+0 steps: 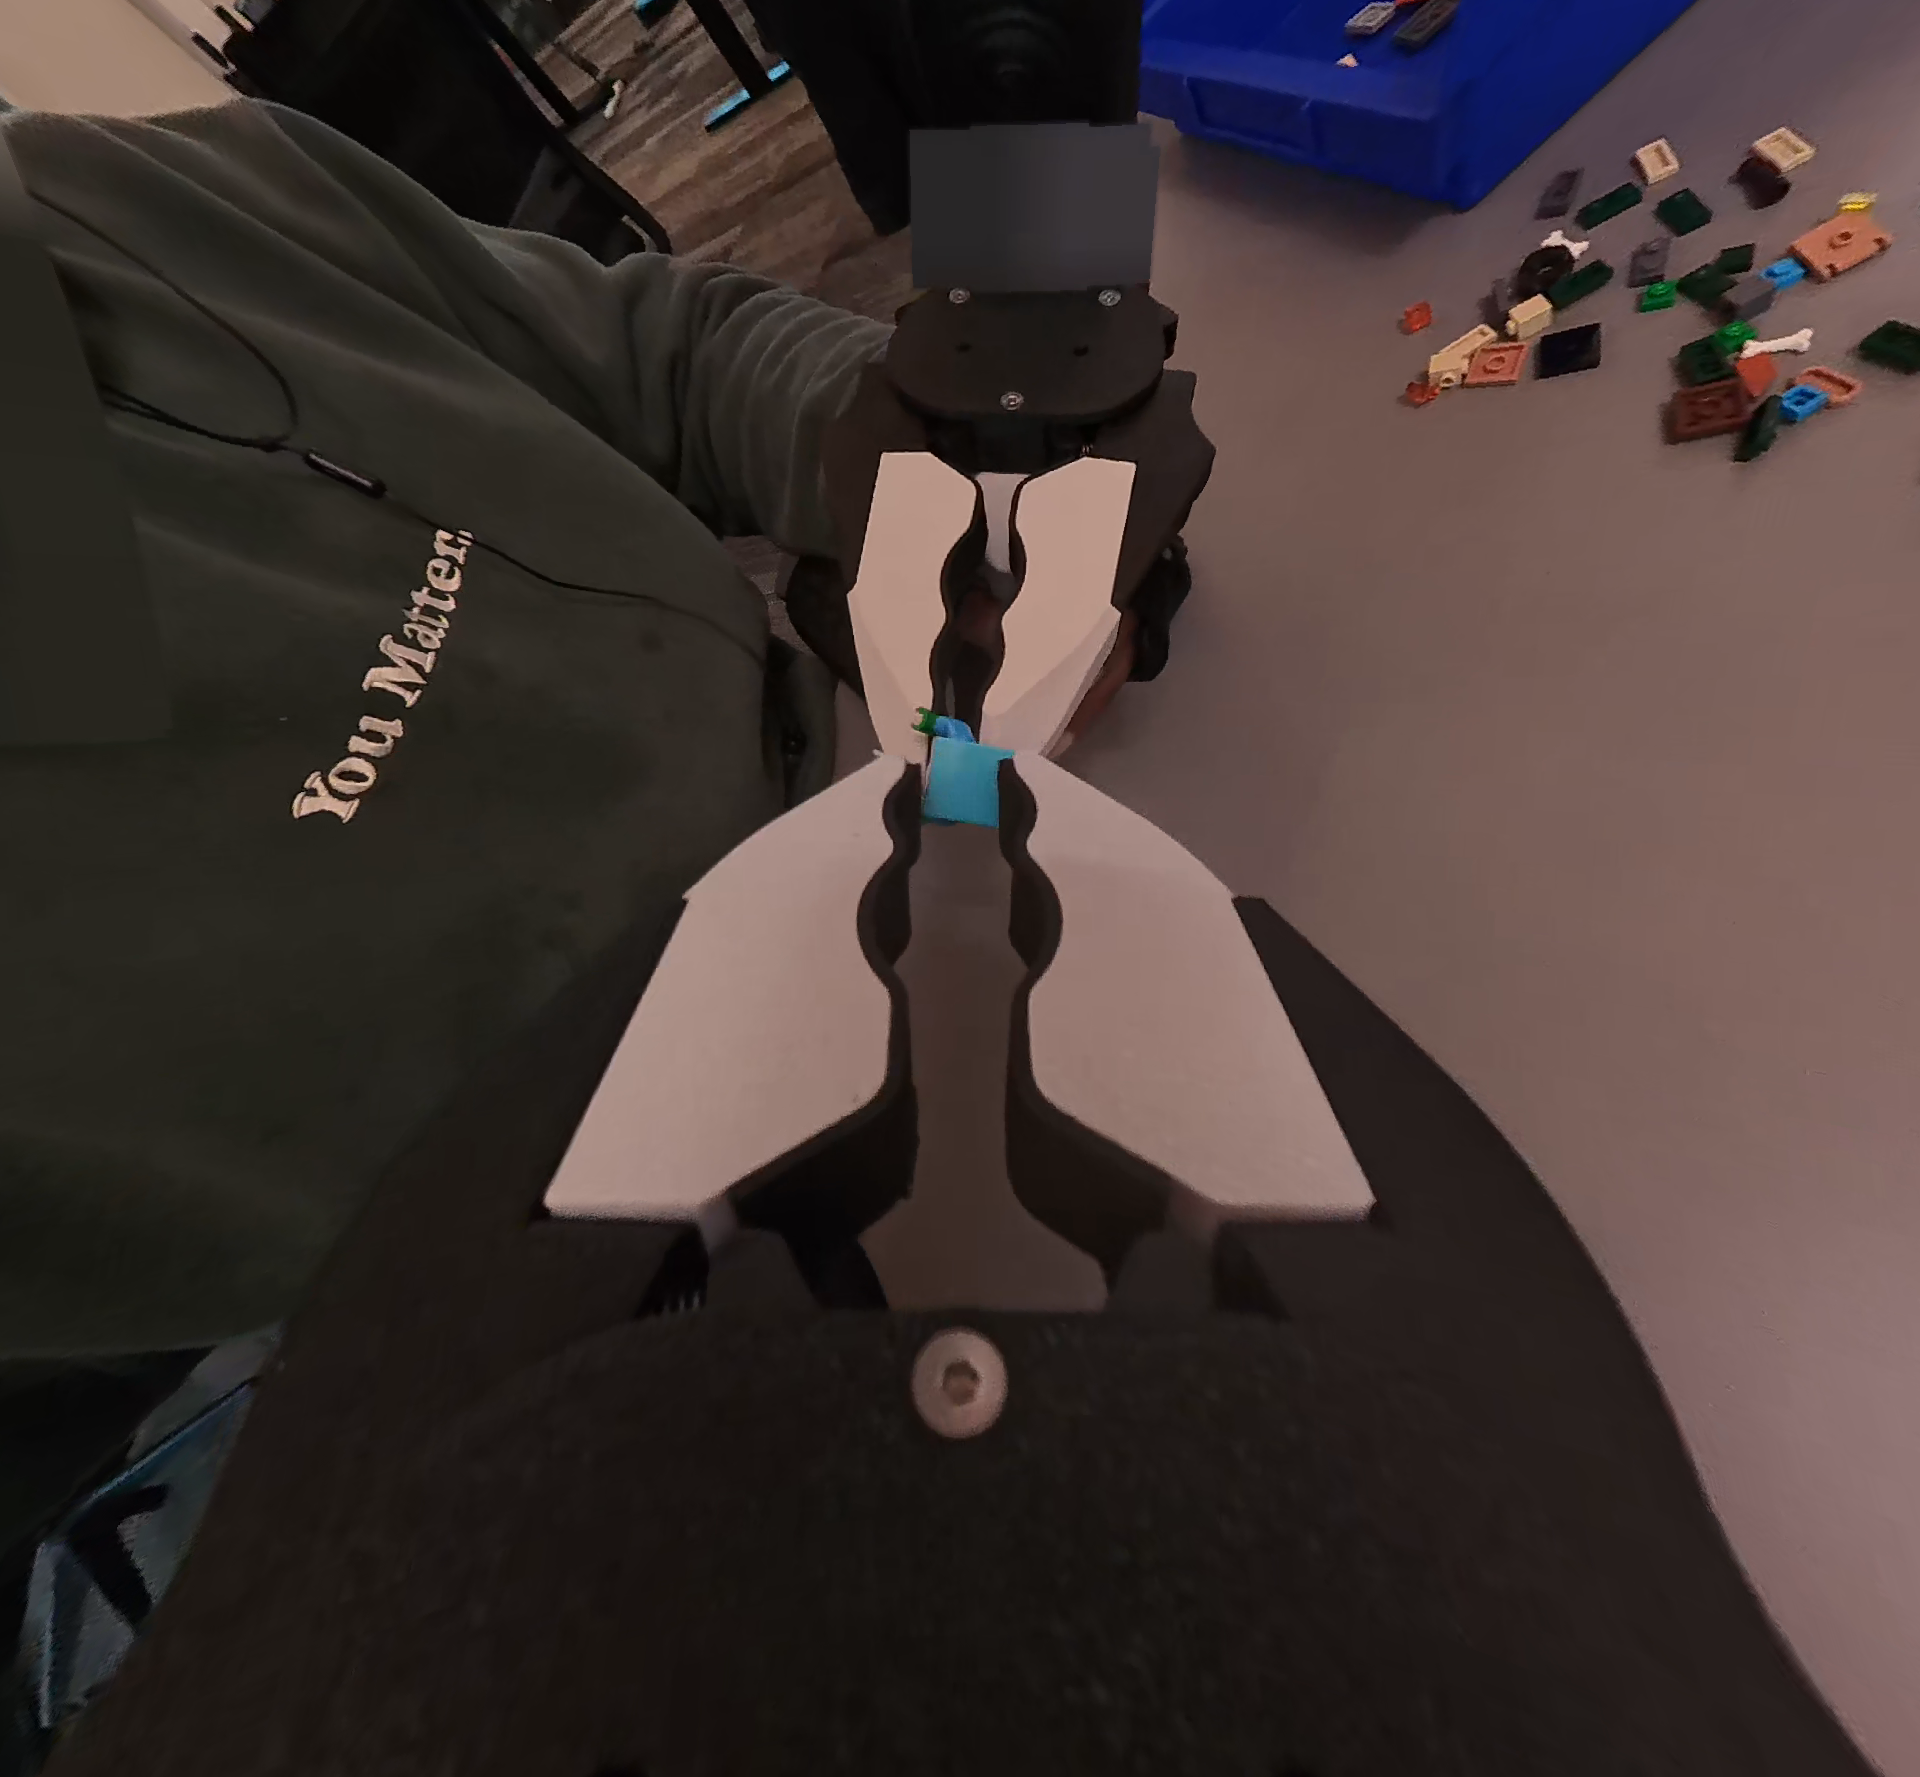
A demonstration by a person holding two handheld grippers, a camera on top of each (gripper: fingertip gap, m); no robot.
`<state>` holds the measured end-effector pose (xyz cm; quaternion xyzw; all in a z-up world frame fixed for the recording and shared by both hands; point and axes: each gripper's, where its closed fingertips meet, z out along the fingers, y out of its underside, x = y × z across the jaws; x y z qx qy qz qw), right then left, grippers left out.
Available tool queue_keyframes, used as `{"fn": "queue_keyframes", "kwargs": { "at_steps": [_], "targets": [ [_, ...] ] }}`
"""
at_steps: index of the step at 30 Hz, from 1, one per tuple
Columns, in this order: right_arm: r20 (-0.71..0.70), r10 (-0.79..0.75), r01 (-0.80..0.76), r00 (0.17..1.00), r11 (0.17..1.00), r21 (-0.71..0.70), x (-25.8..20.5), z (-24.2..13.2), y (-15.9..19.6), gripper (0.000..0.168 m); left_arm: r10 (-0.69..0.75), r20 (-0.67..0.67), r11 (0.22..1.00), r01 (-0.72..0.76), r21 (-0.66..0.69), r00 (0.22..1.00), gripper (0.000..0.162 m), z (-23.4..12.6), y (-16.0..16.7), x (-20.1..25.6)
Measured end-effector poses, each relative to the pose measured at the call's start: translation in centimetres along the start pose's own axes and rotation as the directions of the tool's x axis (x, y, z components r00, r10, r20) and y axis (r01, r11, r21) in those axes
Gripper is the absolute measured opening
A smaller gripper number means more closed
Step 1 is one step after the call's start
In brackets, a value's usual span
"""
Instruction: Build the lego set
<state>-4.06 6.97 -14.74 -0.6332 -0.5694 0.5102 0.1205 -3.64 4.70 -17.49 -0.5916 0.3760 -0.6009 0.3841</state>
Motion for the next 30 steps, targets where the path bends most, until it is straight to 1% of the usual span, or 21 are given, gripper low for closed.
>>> {"fn": "queue_keyframes", "kwargs": {
  "at_steps": [4,7,9,11,20,26,30],
  "targets": [
    [-0.006,-0.003,0.003,1.0,1.0,0.001,0.0,0.0,0.0,0.014,0.011,0.003,1.0,-0.011,0.002,1.0,0.007,0.0,-0.1,0.1],
    [-0.014,-0.007,0.007,1.0,1.0,-0.016,0.1,0.0,0.2,0.02,0.022,0.004,1.0,-0.022,0.002,1.0,0.007,-0.1,-0.2,0.2],
    [-0.017,-0.009,0.008,1.0,1.0,-0.024,0.1,0.1,0.2,0.02,0.03,0.01,1.0,-0.03,-0.001,0.999,0.007,-0.1,-0.2,0.1],
    [-0.014,-0.011,0.011,1.0,0.999,-0.035,0.0,0.1,0.2,0.015,0.038,0.018,0.999,-0.038,-0.004,0.999,0.007,-0.1,-0.2,0.1],
    [-0.038,-0.017,0.014,0.999,0.997,-0.075,0.2,0.5,1.0,0.014,0.086,0.043,0.996,-0.084,-0.035,0.995,0.007,0.0,0.4,-0.1],
    [-0.048,-0.016,0.012,0.999,0.998,-0.069,0.3,0.6,1.2,0.014,0.109,0.061,0.993,-0.107,-0.044,0.992,0.007,0.1,0.5,-0.2],
    [-0.077,-0.032,0.026,0.996,0.996,-0.08,0.6,0.5,1.3,0.014,0.094,0.084,0.995,-0.091,-0.038,0.992,0.007,-0.1,0.3,-0.7]
  ]
}}
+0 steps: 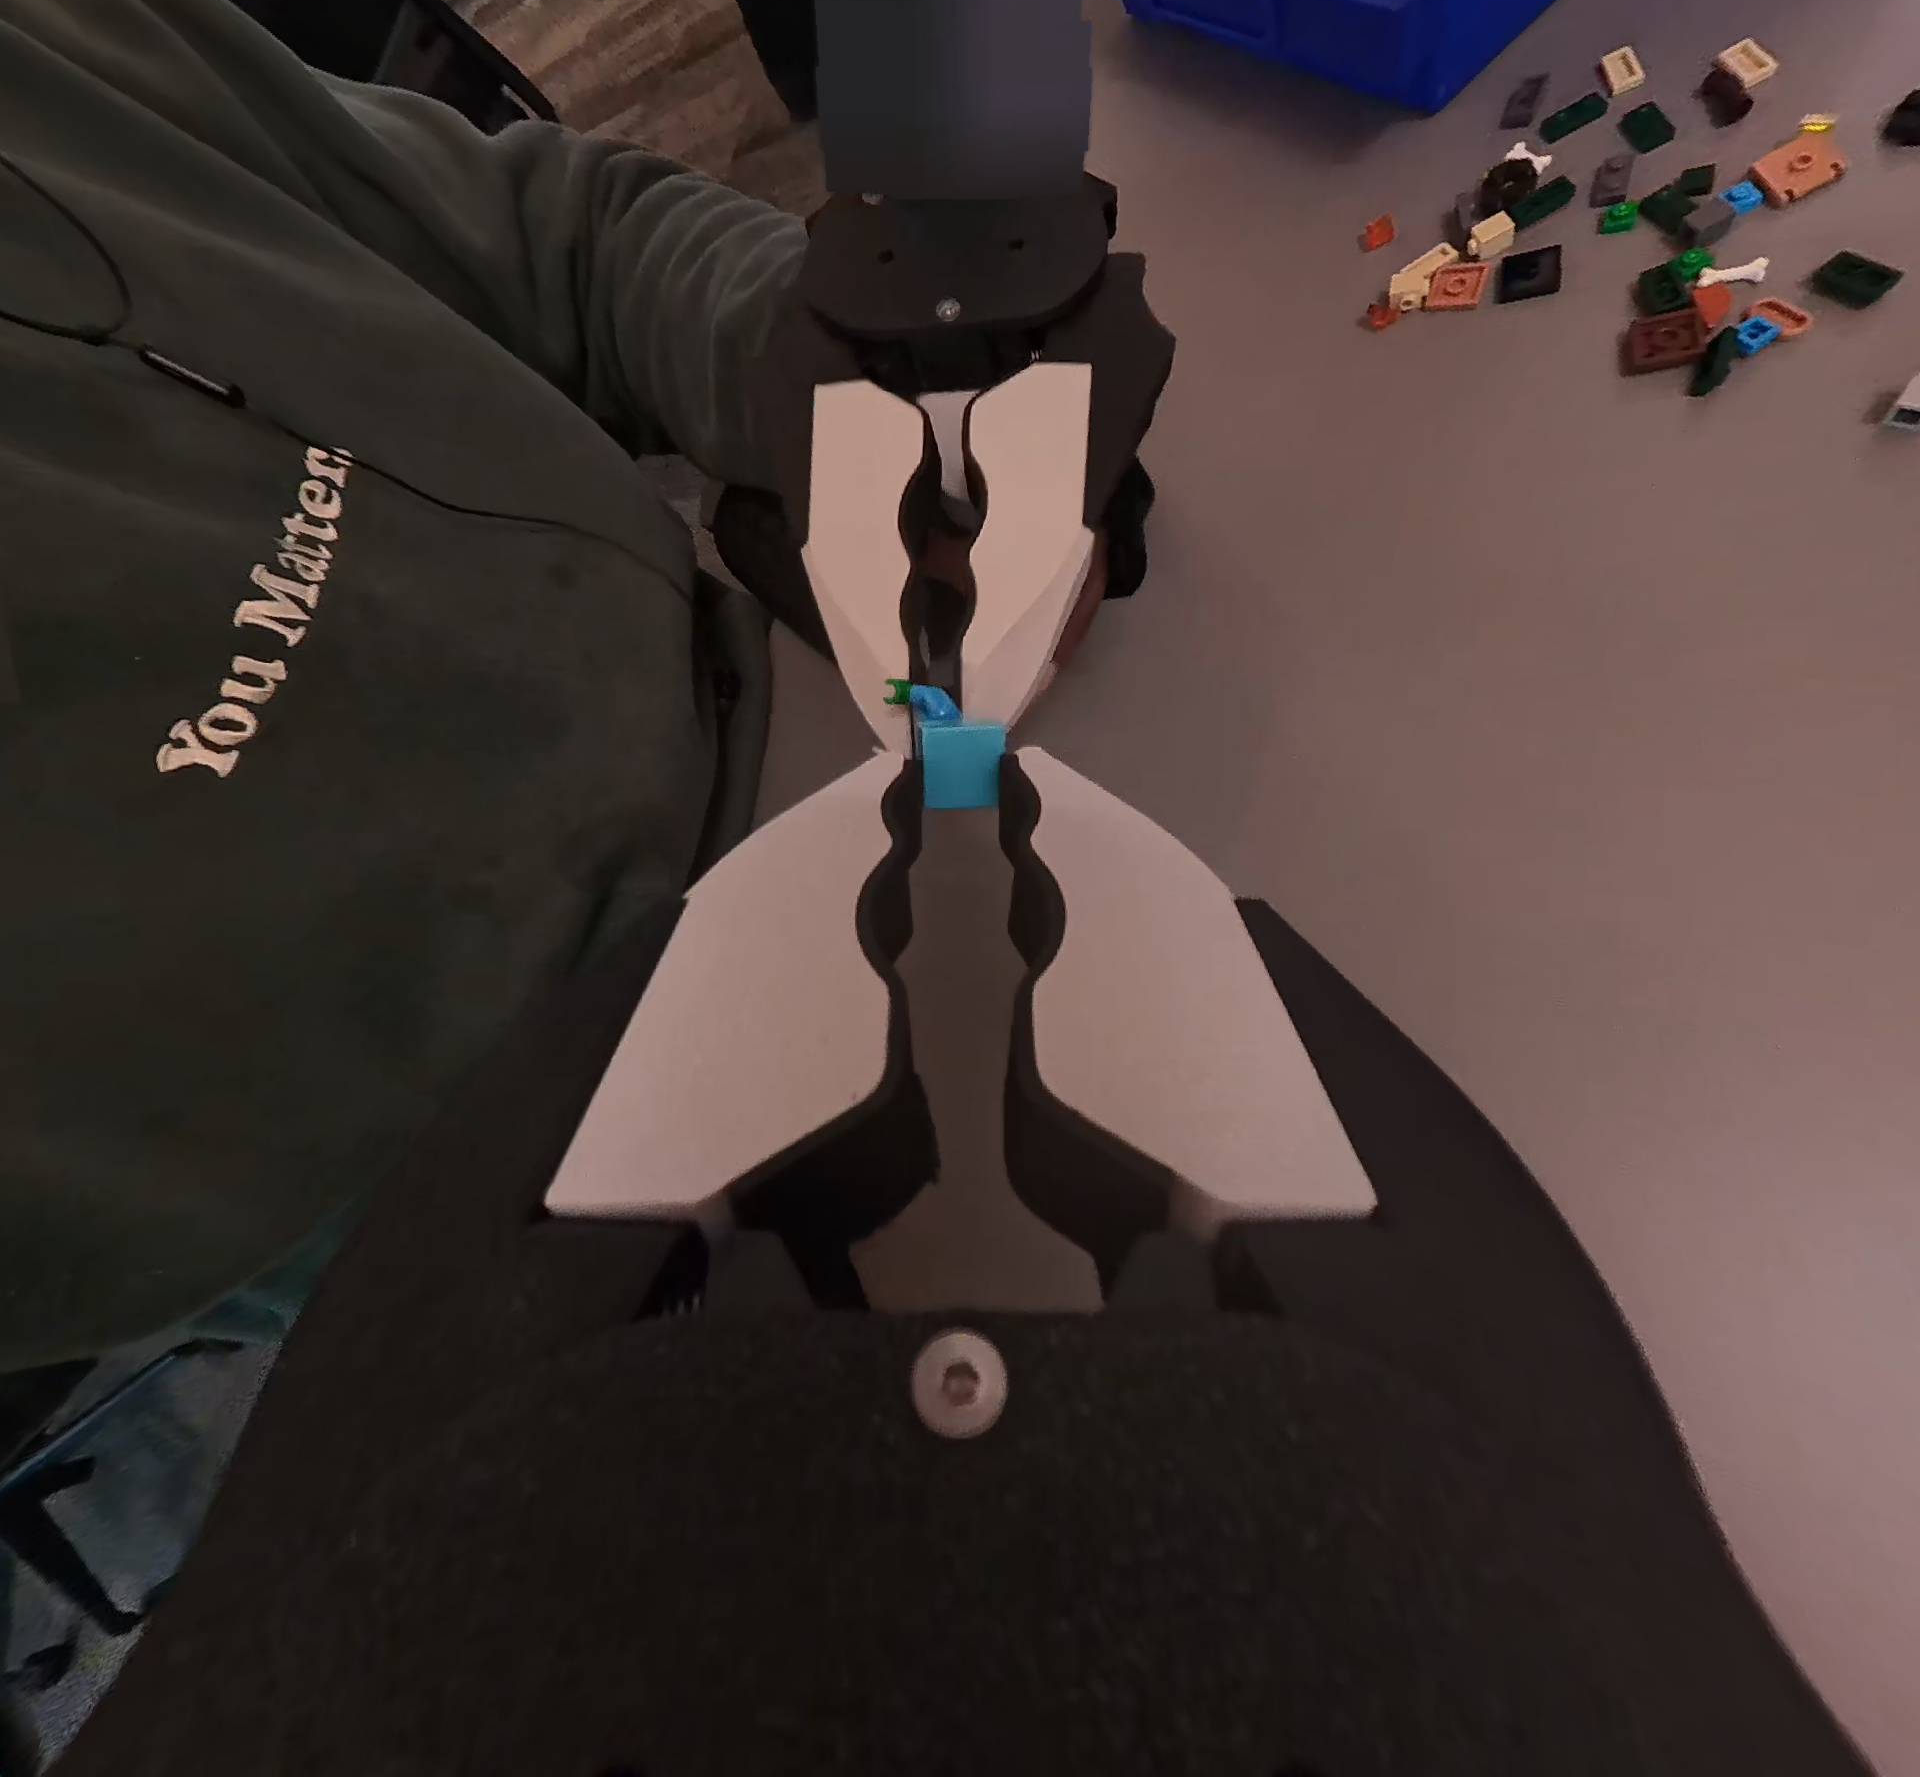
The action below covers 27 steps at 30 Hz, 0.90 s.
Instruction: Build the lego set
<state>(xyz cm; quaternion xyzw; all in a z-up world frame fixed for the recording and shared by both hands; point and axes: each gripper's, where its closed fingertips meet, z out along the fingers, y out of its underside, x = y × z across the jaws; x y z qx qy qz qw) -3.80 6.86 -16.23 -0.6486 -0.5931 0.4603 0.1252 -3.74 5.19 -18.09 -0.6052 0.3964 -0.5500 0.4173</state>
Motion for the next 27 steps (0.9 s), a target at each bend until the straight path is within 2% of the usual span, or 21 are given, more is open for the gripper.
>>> {"fn": "queue_keyframes", "kwargs": {
  "at_steps": [17,20,22,23,25,27],
  "targets": [
    [-0.131,-0.07,0.078,0.989,0.995,0.063,1.1,-0.6,-1.5,0.015,-0.091,0.086,0.993,0.083,0.086,0.992,0.008,-0.7,-1.3,-1.7],
    [-0.144,-0.091,0.098,0.985,0.994,0.046,1.3,-0.4,-1.5,0.028,-0.074,0.075,0.993,0.067,0.097,0.994,0.008,-0.9,-1.6,-1.5],
    [-0.121,-0.095,0.1,0.988,0.995,0.031,1.1,-0.1,-1.3,0.03,-0.057,0.073,0.995,0.051,0.091,0.996,0.008,-0.8,-1.6,-1.3],
    [-0.114,-0.093,0.097,0.989,0.995,0.03,1.0,0.0,-1.3,0.029,-0.051,0.07,0.995,0.045,0.087,0.996,0.008,-0.7,-1.6,-1.2],
    [-0.094,-0.099,0.102,0.991,0.994,0.029,0.7,0.3,-1.2,0.016,-0.046,0.069,0.996,0.041,0.082,0.997,0.008,-0.6,-1.5,-1.1],
    [-0.12,-0.124,0.128,0.985,0.991,0.029,0.7,0.4,-1.3,0.016,-0.053,0.08,0.996,0.046,0.082,0.995,0.008,-0.7,-1.5,-1.3]
  ]
}}
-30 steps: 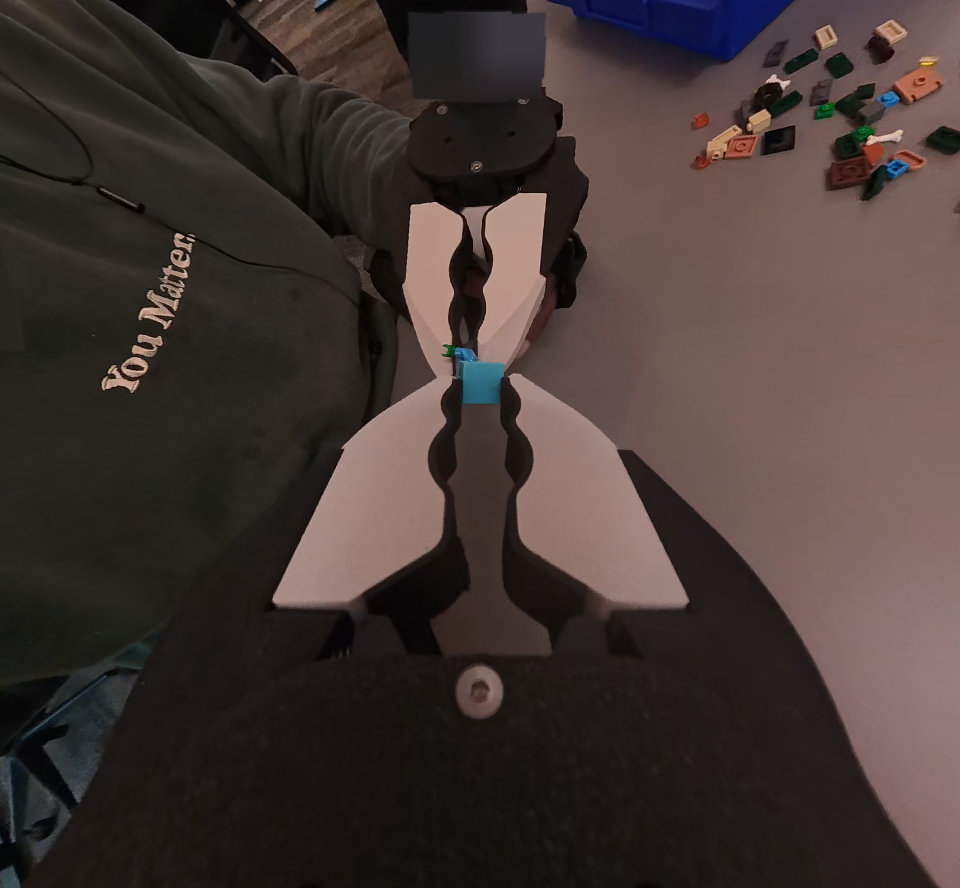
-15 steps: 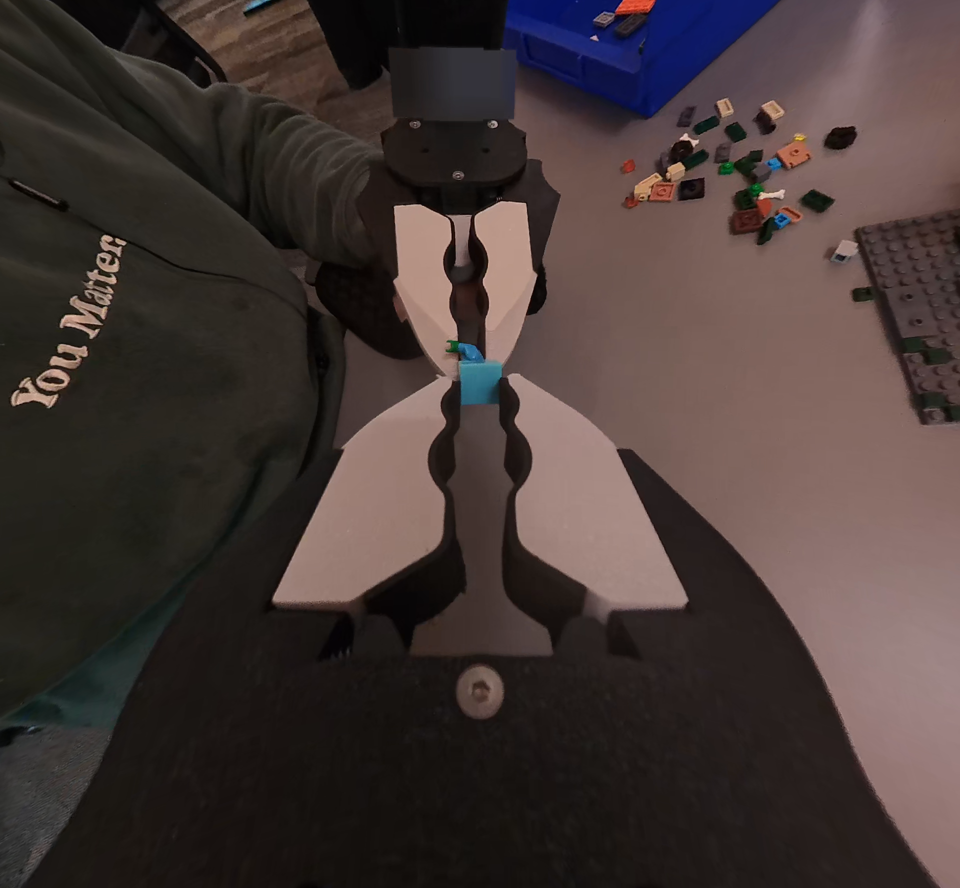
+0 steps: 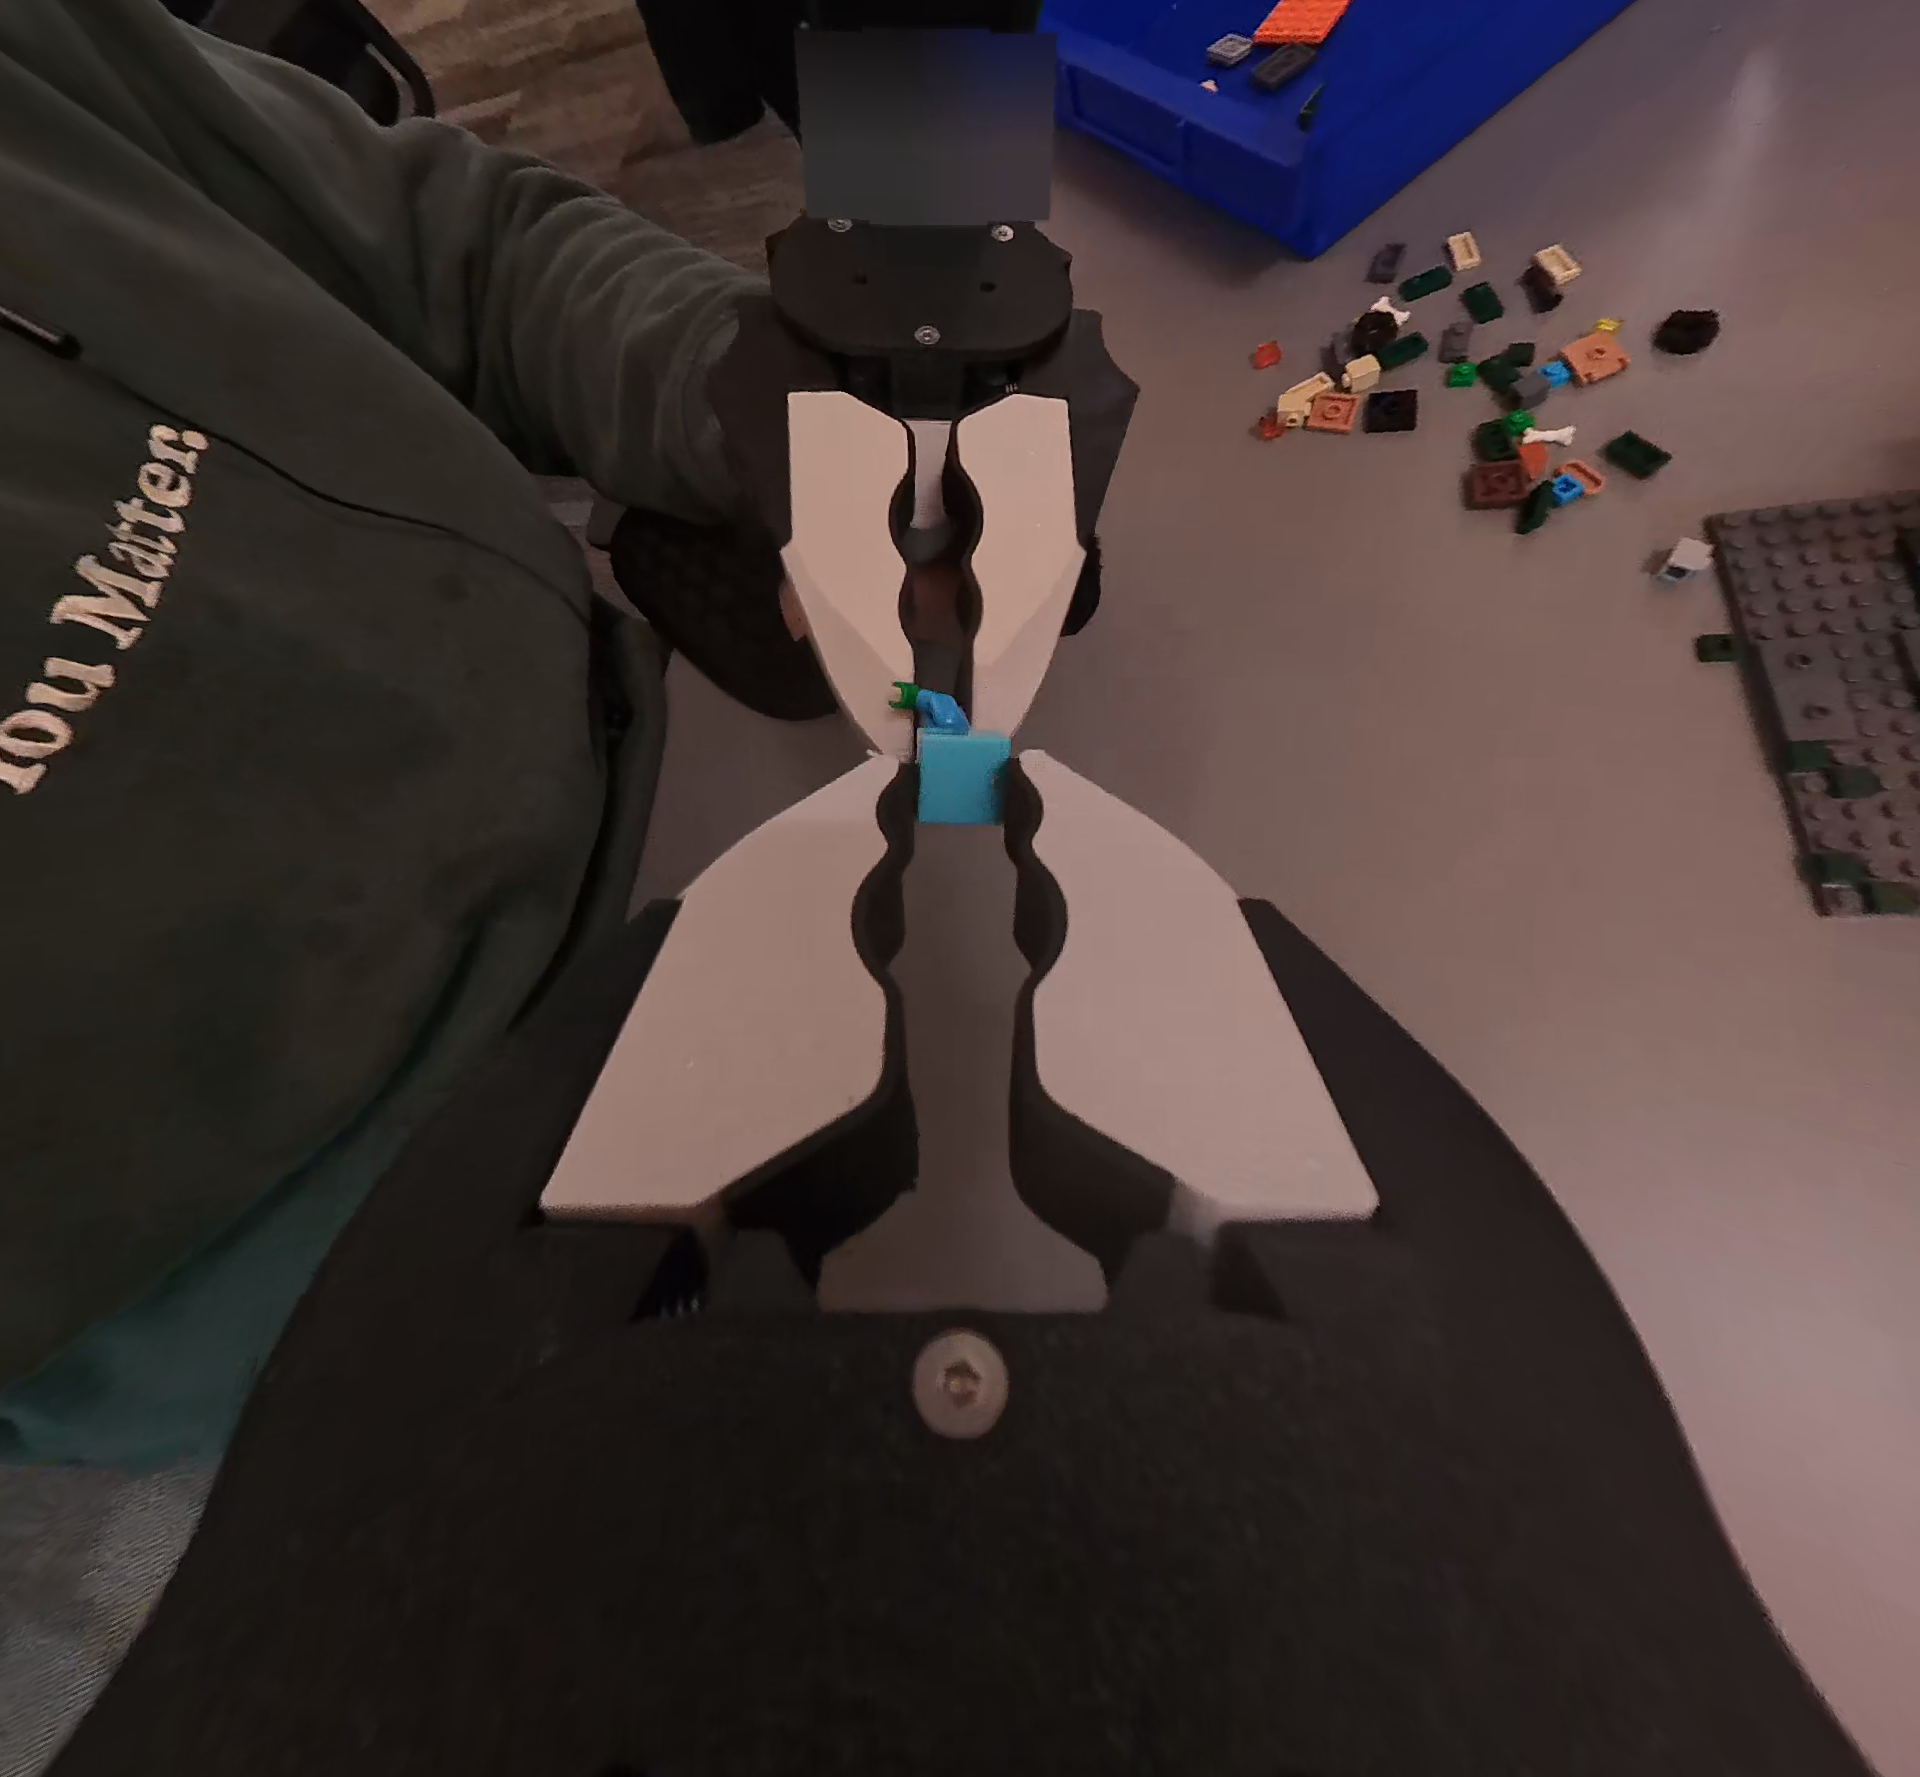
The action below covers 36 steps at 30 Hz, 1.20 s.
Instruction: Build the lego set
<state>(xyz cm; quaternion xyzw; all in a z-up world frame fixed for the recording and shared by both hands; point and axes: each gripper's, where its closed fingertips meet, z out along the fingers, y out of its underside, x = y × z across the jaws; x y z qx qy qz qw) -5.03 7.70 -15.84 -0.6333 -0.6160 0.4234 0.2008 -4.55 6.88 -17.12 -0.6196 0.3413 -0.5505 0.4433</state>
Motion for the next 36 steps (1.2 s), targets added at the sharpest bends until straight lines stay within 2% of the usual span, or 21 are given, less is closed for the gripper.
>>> {"fn": "queue_keyframes", "kwargs": {
  "at_steps": [8,19,27,31,36],
  "targets": [
    [-0.117,-0.046,0.045,0.992,0.999,-0.018,0.9,0.2,0.2,0.016,-0.075,0.053,0.997,0.075,0.002,0.996,0.008,0.0,0.2,-1.2],
    [-0.134,-0.029,0.028,0.991,1.0,-0.012,1.3,0.3,0.4,0.016,-0.107,0.07,0.994,0.108,-0.001,0.992,0.008,0.1,0.5,-1.5],
    [-0.151,-0.011,0.016,0.989,0.999,0.029,1.0,0.2,0.5,0.022,-0.078,0.049,0.997,0.077,0.022,0.996,0.008,0.0,0.1,-1.1],
    [-0.145,0.014,-0.005,0.989,0.998,0.066,0.4,0.1,0.8,0.026,-0.042,0.053,0.999,0.043,-0.008,0.998,0.008,0.3,0.6,-1.0],
    [-0.174,0.027,-0.019,0.984,0.999,0.043,-0.1,0.1,1.8,0.027,-0.004,0.042,0.999,0.006,-0.054,0.999,0.008,0.8,1.5,-0.6]
  ]
}}
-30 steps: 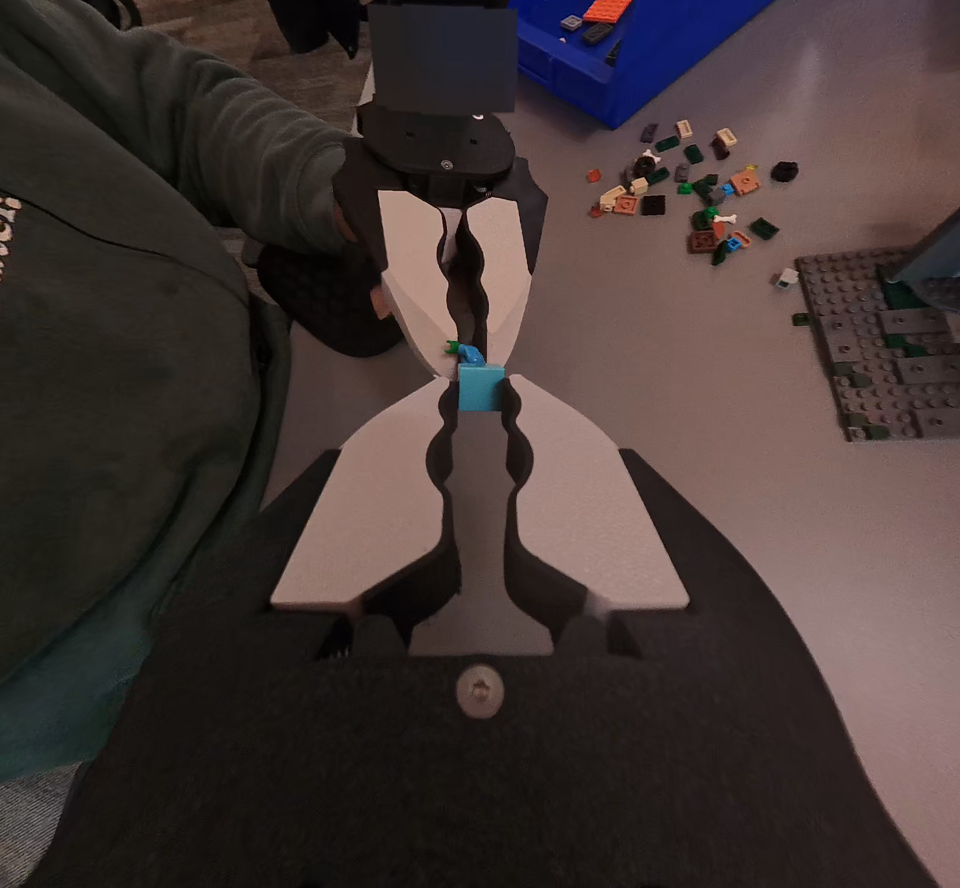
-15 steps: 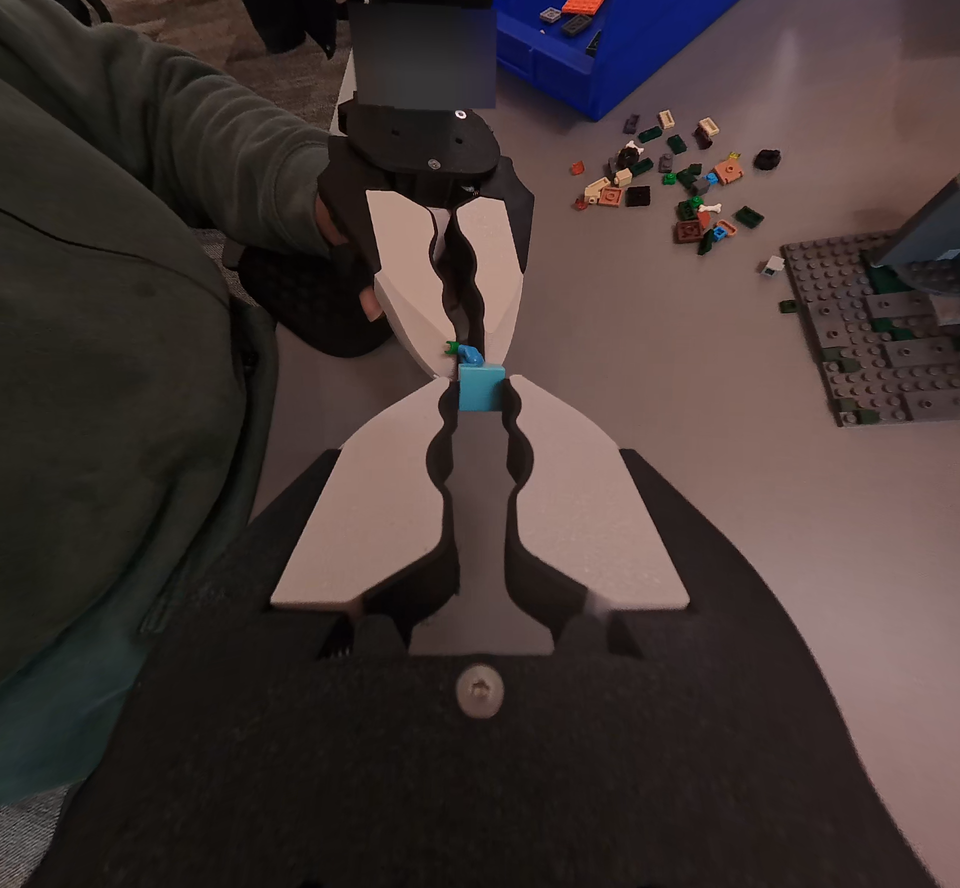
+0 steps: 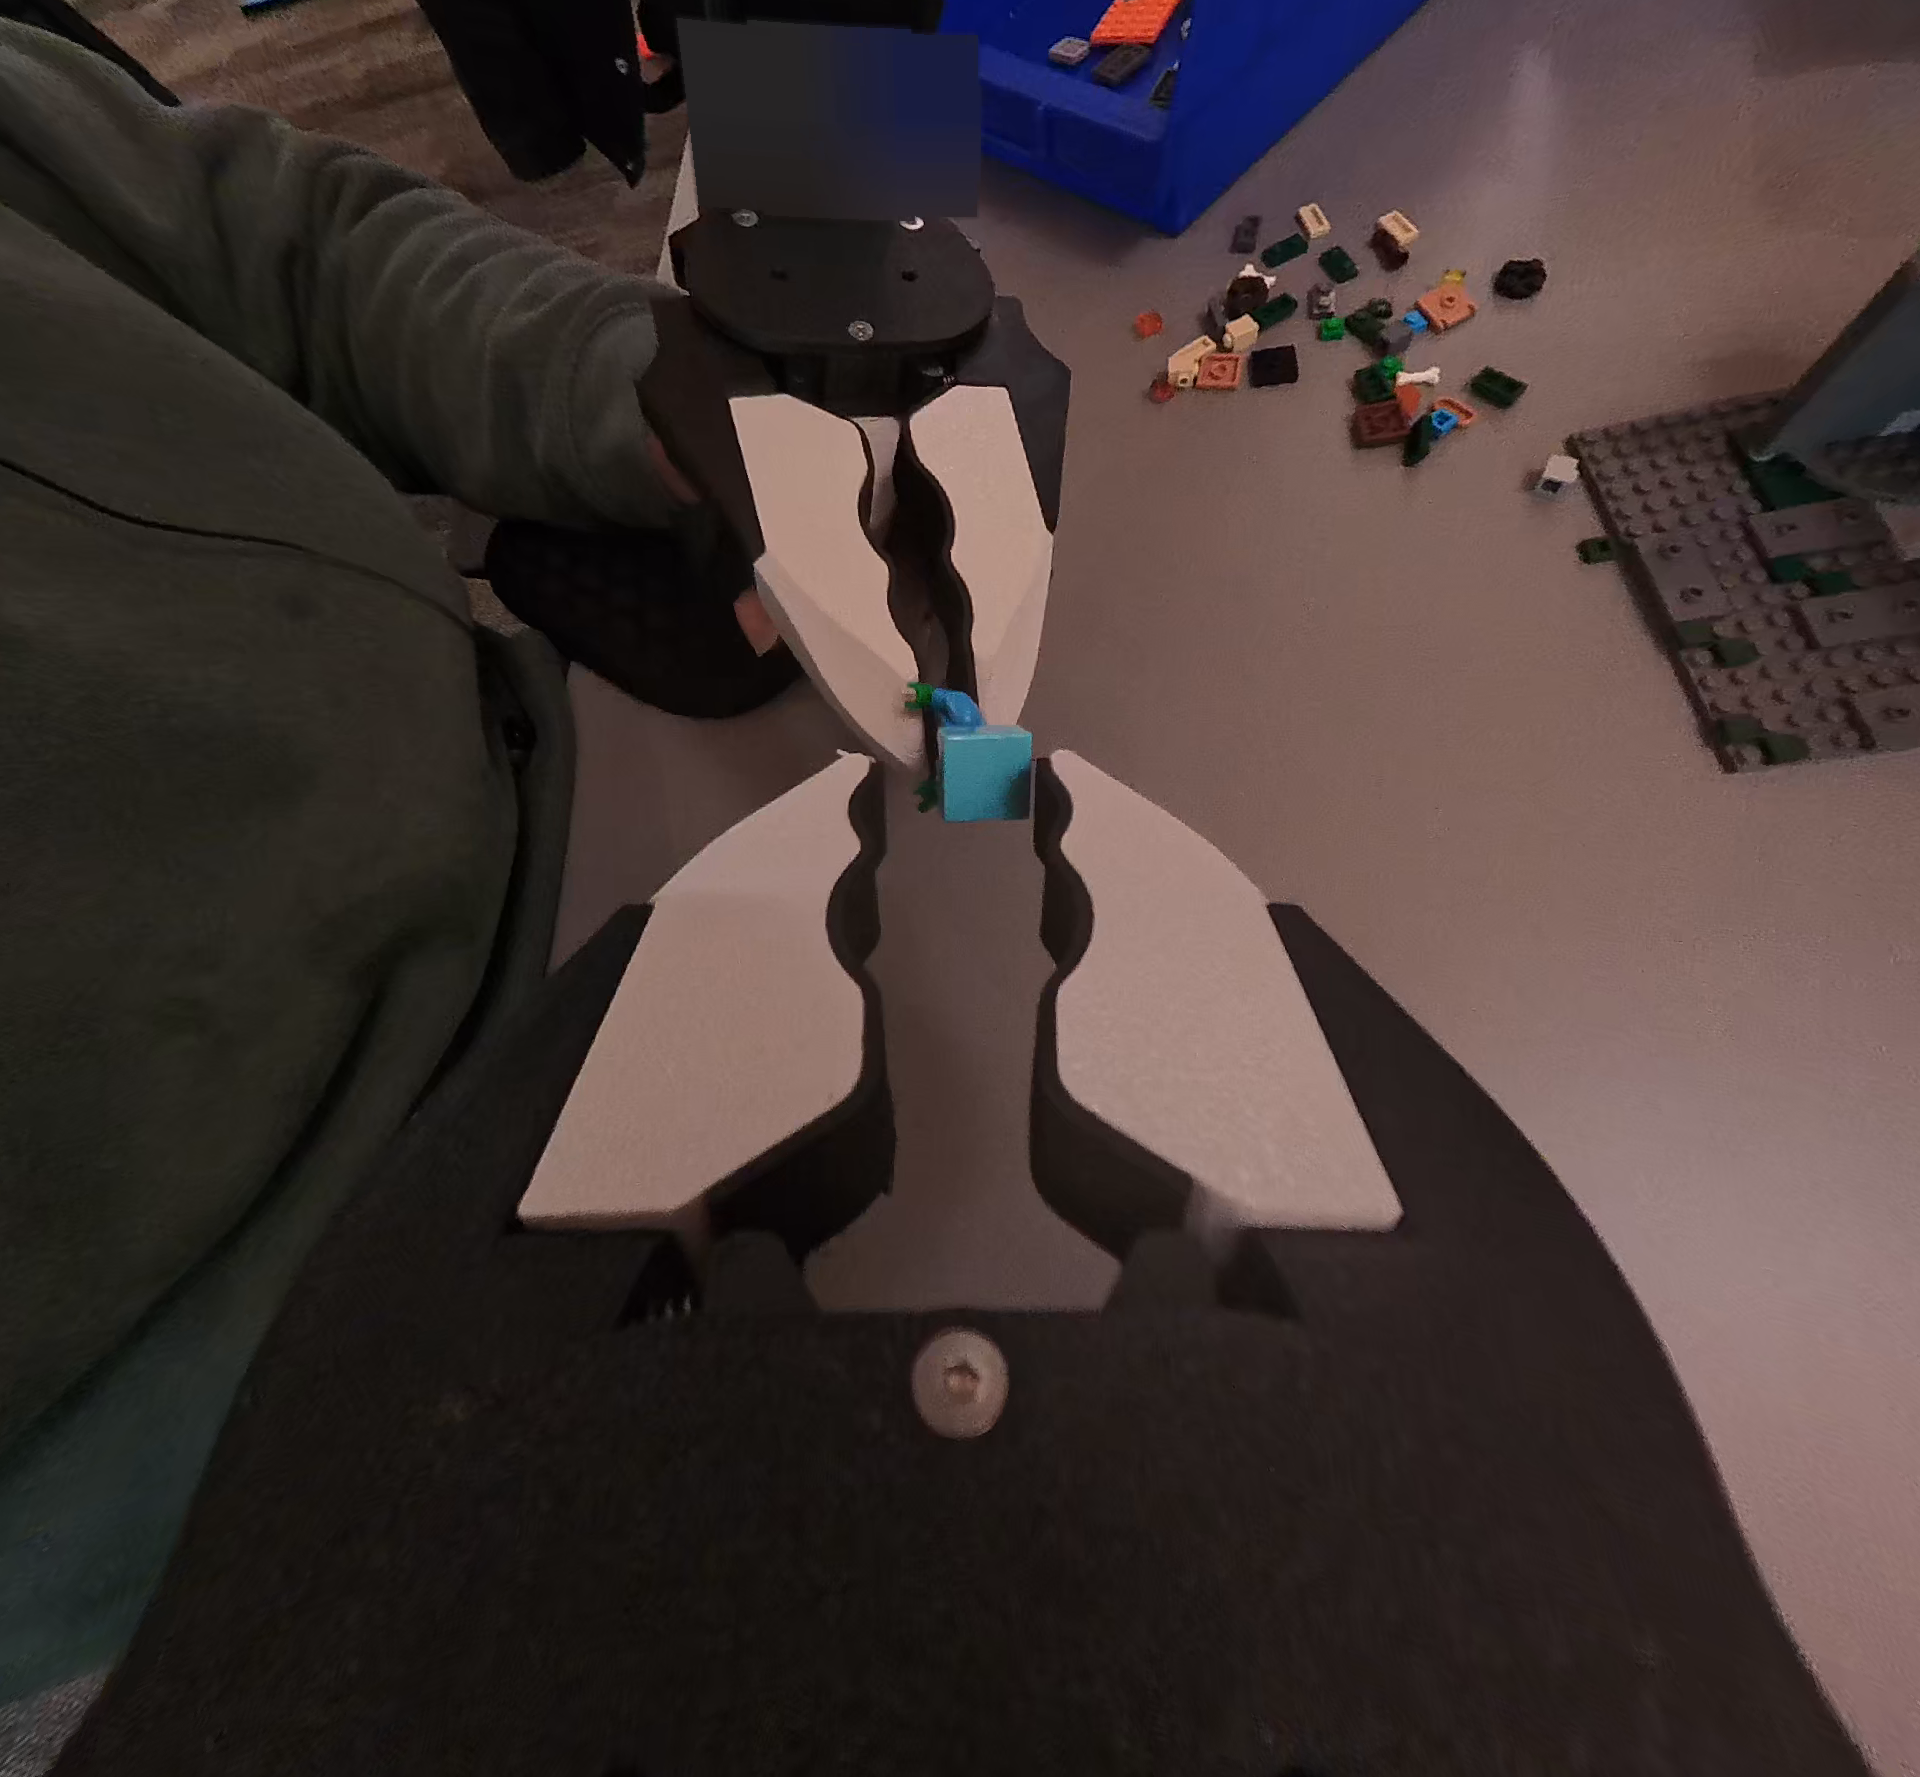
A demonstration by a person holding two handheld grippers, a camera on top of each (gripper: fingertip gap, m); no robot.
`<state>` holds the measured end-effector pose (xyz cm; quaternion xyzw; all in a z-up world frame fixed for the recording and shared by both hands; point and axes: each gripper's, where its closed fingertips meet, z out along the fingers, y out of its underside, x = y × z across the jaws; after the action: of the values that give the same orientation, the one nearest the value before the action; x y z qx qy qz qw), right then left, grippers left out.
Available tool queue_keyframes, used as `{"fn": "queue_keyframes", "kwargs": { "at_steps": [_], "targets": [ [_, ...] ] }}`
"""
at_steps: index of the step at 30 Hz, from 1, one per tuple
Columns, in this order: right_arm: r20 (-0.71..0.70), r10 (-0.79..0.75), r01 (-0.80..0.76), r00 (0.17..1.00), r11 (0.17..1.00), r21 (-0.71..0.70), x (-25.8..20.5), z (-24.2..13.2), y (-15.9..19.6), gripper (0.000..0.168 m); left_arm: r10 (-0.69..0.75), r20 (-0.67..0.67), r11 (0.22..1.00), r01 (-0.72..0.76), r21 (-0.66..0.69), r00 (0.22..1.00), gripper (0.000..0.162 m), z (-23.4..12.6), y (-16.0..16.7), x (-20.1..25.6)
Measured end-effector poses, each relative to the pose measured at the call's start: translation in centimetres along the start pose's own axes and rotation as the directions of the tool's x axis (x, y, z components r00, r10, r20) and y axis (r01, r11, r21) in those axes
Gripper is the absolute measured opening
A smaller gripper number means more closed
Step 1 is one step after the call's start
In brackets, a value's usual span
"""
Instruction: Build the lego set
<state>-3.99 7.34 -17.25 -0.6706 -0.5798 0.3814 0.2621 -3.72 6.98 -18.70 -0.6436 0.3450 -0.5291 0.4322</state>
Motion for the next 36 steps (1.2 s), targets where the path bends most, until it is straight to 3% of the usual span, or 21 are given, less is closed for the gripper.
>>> {"fn": "queue_keyframes", "kwargs": {
  "at_steps": [14,17,23,29,36],
  "targets": [
    [-0.09,-0.058,0.053,0.994,0.997,-0.063,-0.4,-0.3,1.3,0.016,0.09,0.017,0.994,-0.089,-0.062,0.996,0.008,1.0,1.3,0.6],
    [-0.127,-0.059,0.048,0.99,0.995,-0.089,0.4,-1.1,1.4,0.016,0.123,0.052,0.99,-0.12,-0.073,0.991,0.018,1.0,1.4,0.2],
    [-0.296,-0.114,0.044,0.948,0.971,-0.235,7.1,-6.4,2.5,0.016,0.131,0.081,0.989,-0.125,-0.078,0.988,0.014,0.9,1.4,-0.3],
    [-0.332,-0.113,-0.021,0.937,0.927,-0.373,14.7,-12.2,4.2,0.016,0.124,0.078,0.989,-0.117,-0.086,0.989,0.009,0.8,1.5,-0.4],
    [-0.388,-0.121,-0.104,0.914,0.854,-0.51,22.1,-13.7,7.4,0.016,0.136,0.09,0.986,-0.127,-0.106,0.987,0.008,0.8,1.9,-0.8]
  ]
}}
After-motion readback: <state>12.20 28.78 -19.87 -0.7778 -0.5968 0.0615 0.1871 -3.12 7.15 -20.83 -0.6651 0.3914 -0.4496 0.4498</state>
